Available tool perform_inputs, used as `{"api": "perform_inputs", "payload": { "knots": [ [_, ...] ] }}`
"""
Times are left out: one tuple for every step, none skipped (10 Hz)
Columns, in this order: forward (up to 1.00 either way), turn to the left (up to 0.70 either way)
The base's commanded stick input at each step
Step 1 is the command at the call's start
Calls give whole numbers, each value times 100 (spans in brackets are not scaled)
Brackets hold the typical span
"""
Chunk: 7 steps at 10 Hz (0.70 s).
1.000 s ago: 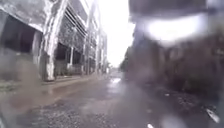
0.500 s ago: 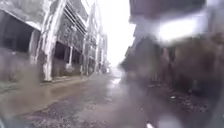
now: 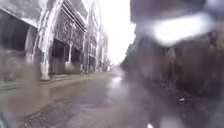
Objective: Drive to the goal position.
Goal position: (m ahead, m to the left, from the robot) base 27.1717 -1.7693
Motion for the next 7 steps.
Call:
{"api": "perform_inputs", "payload": {
  "knots": [
    [50, 2],
    [50, 2],
    [50, 2],
    [50, 2],
    [50, 2],
    [50, 2],
    [50, 2]
  ]
}}
